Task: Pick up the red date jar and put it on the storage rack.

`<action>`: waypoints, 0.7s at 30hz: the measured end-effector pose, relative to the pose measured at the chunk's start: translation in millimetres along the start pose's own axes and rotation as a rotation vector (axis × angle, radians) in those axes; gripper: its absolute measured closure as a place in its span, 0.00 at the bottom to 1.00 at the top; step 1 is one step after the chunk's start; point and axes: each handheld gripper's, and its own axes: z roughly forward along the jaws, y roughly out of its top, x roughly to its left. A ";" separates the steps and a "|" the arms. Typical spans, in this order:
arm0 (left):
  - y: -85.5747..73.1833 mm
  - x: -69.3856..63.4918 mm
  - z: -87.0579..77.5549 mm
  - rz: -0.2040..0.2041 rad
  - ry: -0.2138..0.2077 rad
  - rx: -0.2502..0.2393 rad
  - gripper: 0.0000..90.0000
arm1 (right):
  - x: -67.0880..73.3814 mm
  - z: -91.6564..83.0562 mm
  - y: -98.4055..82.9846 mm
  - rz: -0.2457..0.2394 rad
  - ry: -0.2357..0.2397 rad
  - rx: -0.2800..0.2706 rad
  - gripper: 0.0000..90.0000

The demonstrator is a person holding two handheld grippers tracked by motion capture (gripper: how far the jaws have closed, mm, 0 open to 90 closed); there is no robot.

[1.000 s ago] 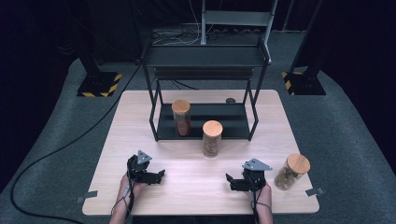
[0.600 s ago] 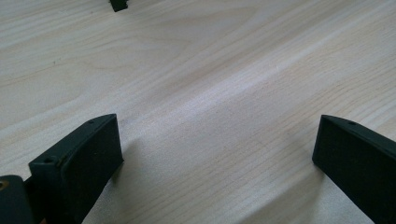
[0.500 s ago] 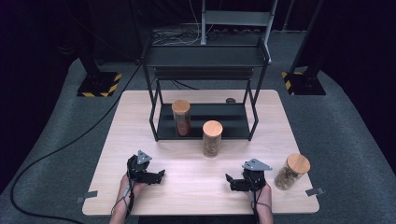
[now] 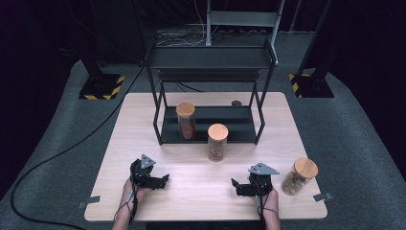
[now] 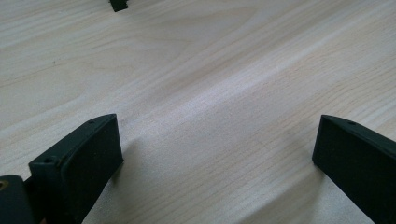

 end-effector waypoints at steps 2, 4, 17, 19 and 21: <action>-0.1 0.0 0.1 -0.001 0.000 -0.002 0.01 | 0.0 -0.1 0.0 -0.001 0.002 0.000 0.03; -0.1 -0.1 0.1 -0.002 0.000 -0.002 0.01 | 0.4 -0.3 -0.1 -0.005 -0.002 -0.002 0.03; 0.0 -0.1 -0.2 0.000 0.000 -0.002 0.01 | 4.9 3.6 2.7 -0.052 -0.044 0.039 0.00; 0.0 -0.1 -0.2 0.000 0.000 -0.002 0.01 | 5.2 4.8 5.2 -0.040 -0.023 0.025 0.00; 0.0 -0.1 -0.1 0.000 0.000 -0.002 0.01 | 9.6 7.7 12.3 -0.057 -0.016 0.018 0.00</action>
